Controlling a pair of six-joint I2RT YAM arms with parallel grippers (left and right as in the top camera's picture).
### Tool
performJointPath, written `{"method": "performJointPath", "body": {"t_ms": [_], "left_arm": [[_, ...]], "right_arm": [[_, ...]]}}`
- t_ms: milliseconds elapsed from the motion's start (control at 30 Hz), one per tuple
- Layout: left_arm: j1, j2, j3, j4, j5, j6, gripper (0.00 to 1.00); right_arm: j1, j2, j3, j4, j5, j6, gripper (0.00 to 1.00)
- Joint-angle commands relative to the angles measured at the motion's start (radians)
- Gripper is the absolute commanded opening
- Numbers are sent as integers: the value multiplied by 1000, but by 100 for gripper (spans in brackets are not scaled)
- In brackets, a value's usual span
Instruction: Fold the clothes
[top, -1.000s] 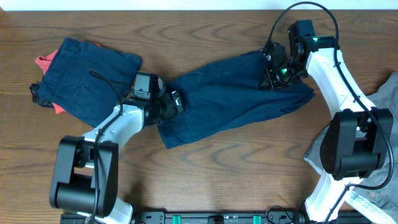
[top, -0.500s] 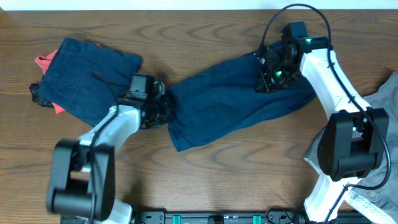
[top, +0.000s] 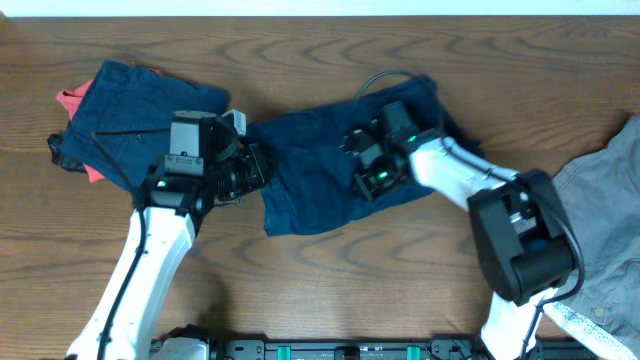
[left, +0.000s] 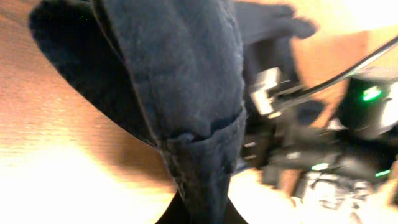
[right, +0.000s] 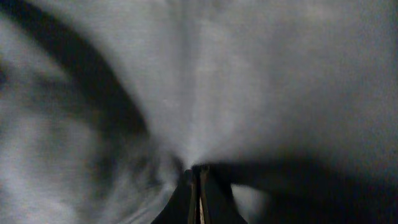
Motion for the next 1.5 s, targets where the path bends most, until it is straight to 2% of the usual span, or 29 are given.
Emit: {"method": "performJointPath", "body": {"t_ms": [0,200,333,433,500,633,867,1033,1167,1333,1467], "left_arm": [[4,-65,24,10,43,-75,6],[4,-136,24,195,111,-211,6],[3,-146,24,244,109,-238,6],[3,-127,24,214,109,-216,6],[3,-110,24,192,109,-216,6],[-1,-64,24,164,110,-186,6],[-29,-10,23,168,110,-182,6],[-60,-7,23,224,110,-187,6],[-105,-5,23,314,105,-248,6],[-199,3,23,355,-32,-336,6],[-296,39,23,432,-82,-353,6]], "right_arm": [[116,10,-56,54,-6,64,5],[291,10,-55,158,51,78,9],[314,0,-27,145,141,124,11],[282,-35,25,78,143,123,23],[248,-67,67,19,153,121,27],[150,-135,131,-105,227,119,28],[-29,-150,109,-288,291,119,28],[-115,-147,-2,-298,309,119,25],[-135,-147,-99,-275,309,119,23],[-123,-147,-174,-222,308,124,22],[-111,-147,-190,-202,309,141,22]]}}
